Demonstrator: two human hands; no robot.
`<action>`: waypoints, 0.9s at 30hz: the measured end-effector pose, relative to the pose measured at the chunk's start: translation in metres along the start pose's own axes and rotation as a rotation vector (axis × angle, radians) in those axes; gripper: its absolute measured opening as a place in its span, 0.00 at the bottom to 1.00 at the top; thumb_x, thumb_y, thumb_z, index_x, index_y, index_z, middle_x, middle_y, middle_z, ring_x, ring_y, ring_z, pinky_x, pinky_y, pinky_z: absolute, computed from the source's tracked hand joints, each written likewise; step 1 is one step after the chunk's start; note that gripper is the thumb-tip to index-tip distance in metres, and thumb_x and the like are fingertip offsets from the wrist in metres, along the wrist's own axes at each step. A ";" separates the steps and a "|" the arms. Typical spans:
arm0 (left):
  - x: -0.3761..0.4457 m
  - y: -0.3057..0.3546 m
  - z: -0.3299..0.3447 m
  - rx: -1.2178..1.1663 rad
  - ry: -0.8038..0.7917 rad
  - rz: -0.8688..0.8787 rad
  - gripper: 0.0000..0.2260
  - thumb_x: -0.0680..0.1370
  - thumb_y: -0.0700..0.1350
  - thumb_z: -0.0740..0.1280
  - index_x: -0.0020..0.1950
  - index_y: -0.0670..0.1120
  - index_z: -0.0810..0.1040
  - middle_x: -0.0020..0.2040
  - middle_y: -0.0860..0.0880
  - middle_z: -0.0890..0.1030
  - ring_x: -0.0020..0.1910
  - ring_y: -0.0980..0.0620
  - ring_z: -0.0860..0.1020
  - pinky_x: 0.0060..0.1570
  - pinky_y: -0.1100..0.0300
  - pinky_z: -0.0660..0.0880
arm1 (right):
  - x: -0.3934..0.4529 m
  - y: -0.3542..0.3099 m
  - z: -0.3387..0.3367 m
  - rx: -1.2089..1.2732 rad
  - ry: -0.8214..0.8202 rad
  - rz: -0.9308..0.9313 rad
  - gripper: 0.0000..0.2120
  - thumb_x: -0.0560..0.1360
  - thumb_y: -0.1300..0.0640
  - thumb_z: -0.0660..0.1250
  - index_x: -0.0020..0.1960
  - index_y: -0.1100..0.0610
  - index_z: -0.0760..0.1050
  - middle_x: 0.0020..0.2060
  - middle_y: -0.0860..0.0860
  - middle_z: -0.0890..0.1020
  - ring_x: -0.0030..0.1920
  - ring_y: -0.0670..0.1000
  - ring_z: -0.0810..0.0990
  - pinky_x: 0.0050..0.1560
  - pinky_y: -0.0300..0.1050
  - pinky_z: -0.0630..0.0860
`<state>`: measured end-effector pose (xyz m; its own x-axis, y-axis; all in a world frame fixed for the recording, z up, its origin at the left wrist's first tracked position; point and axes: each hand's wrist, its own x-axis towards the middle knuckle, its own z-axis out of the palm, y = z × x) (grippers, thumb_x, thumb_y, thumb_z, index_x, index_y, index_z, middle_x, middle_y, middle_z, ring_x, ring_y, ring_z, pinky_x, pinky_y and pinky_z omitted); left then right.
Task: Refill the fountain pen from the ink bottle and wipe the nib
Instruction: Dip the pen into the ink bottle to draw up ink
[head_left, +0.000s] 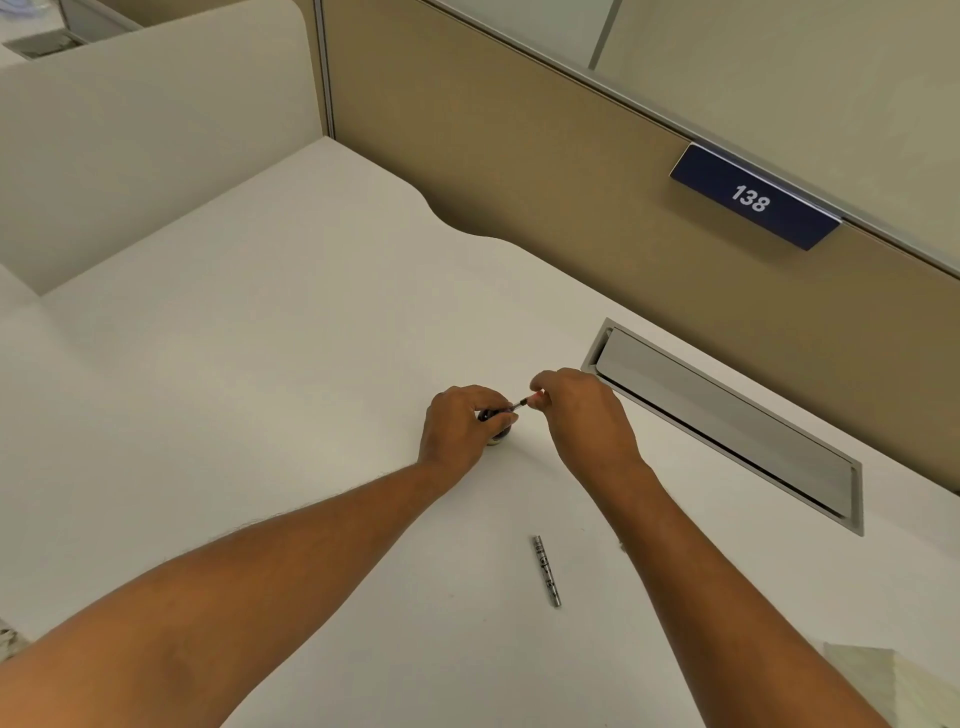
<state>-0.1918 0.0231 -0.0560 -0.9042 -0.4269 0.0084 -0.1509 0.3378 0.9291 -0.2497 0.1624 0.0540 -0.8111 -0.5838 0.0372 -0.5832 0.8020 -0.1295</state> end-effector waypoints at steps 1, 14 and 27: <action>0.000 0.000 0.000 -0.001 0.000 -0.003 0.04 0.74 0.45 0.79 0.48 0.47 0.90 0.47 0.54 0.89 0.44 0.64 0.82 0.45 0.79 0.71 | 0.000 -0.001 0.001 -0.020 -0.022 0.009 0.08 0.81 0.57 0.67 0.49 0.60 0.82 0.42 0.55 0.84 0.43 0.58 0.82 0.42 0.52 0.77; -0.001 0.001 -0.001 -0.022 -0.005 -0.004 0.04 0.74 0.43 0.79 0.48 0.46 0.90 0.46 0.54 0.89 0.44 0.70 0.81 0.44 0.79 0.71 | -0.009 -0.011 0.000 -0.263 -0.048 -0.064 0.16 0.66 0.67 0.79 0.38 0.54 0.74 0.28 0.53 0.77 0.27 0.56 0.77 0.23 0.48 0.69; -0.002 0.001 0.000 -0.016 0.006 -0.006 0.04 0.74 0.43 0.79 0.48 0.45 0.90 0.47 0.52 0.89 0.43 0.71 0.81 0.43 0.79 0.71 | -0.002 -0.003 0.006 -0.113 -0.034 0.029 0.09 0.84 0.55 0.61 0.50 0.58 0.77 0.46 0.53 0.80 0.45 0.56 0.79 0.38 0.47 0.67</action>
<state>-0.1905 0.0240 -0.0556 -0.9008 -0.4343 0.0049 -0.1500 0.3216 0.9349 -0.2461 0.1604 0.0480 -0.8265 -0.5629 0.0010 -0.5629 0.8264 -0.0173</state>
